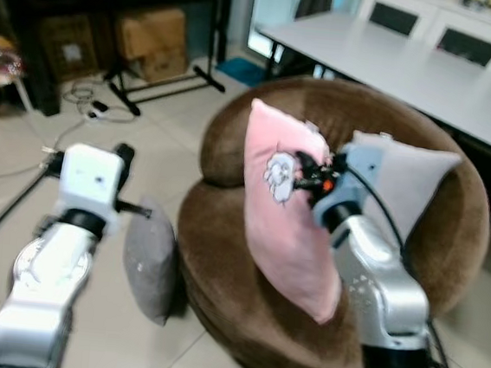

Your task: Move the pillow to the sofa from floor

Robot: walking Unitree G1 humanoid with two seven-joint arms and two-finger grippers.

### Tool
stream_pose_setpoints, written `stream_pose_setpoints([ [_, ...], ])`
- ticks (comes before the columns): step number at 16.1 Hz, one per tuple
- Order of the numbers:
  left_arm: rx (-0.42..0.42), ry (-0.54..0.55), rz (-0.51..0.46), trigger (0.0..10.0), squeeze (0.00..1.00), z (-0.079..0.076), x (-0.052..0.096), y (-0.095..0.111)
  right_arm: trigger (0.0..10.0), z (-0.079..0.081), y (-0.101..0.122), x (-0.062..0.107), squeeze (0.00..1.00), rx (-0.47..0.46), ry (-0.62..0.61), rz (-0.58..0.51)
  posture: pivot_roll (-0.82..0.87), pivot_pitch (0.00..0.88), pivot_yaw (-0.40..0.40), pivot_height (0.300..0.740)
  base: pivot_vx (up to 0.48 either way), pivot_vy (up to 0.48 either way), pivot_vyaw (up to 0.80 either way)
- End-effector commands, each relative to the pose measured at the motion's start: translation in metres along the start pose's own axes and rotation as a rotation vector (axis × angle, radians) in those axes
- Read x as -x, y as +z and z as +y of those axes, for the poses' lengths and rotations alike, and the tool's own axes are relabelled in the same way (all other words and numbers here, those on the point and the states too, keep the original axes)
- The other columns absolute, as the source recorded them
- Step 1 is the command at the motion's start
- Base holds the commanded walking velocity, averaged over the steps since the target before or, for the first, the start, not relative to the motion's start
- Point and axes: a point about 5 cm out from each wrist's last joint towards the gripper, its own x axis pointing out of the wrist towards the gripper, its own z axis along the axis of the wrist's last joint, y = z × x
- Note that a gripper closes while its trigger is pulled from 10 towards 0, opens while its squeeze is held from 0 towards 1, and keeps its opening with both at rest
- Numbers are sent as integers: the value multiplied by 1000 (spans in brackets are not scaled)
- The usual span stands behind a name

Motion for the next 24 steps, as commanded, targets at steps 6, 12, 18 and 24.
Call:
stream_pose_setpoints([
  [6,-12,-4,-4,10000,0,3,0,2,10000,7,15,-2,0,17,44,-69,18,0,-55,740,308,0,0],
  [12,-9,-8,-3,10000,0,3,0,1,10000,9,14,-2,0,19,59,-62,17,0,-55,740,308,0,-400],
  [18,-9,-10,0,10000,0,3,1,1,10000,11,13,-1,0,22,70,-58,18,0,-53,740,307,0,-267],
  [24,-35,-97,60,10000,0,4,5,-9,10000,39,18,-10,0,-45,280,12,9,0,-34,740,95,0,0],
])
